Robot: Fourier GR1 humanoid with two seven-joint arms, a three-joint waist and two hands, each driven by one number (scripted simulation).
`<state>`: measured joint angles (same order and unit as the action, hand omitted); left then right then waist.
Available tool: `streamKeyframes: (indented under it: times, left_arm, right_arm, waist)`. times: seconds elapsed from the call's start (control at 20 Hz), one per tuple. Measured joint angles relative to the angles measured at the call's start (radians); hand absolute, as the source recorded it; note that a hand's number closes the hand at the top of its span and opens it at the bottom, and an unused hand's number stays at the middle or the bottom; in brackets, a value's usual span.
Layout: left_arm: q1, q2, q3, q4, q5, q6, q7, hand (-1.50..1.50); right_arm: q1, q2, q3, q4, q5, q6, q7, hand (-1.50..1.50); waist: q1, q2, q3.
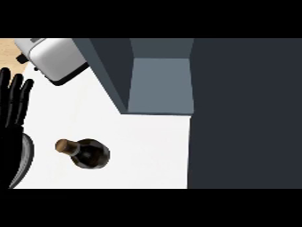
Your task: Pick up the wine, place it into the cabinet and close the cabinet
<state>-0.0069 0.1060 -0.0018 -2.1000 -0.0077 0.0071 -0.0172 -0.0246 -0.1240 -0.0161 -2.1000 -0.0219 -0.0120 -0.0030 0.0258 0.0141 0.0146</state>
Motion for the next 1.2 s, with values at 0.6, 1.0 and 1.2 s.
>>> streamKeyframes:
  times: [0.6, 1.0, 1.2]
  left_arm:
    - [-0.058, -0.044, -0.277, 0.033, 0.222, -0.177, 0.25, -1.5]
    - [-0.066, -0.074, -0.389, -0.222, 0.271, -0.066, 0.58, -1.5]
    - [-0.049, -0.075, -0.449, -0.296, 0.251, -0.012, 0.689, -1.5]
  right_arm:
    - [0.147, -0.005, 0.172, -0.125, -0.109, 0.143, 0.079, -1.5]
    - [0.278, -0.039, 0.227, -0.327, -0.152, 0.167, 0.212, -1.5]
    - [0.308, -0.032, 0.258, -0.336, -0.146, 0.169, 0.211, -1.5]
  waist:
    - [-0.048, -0.017, -0.013]
    - [-0.035, -0.019, -0.014]
    - [-0.031, -0.02, -0.014]
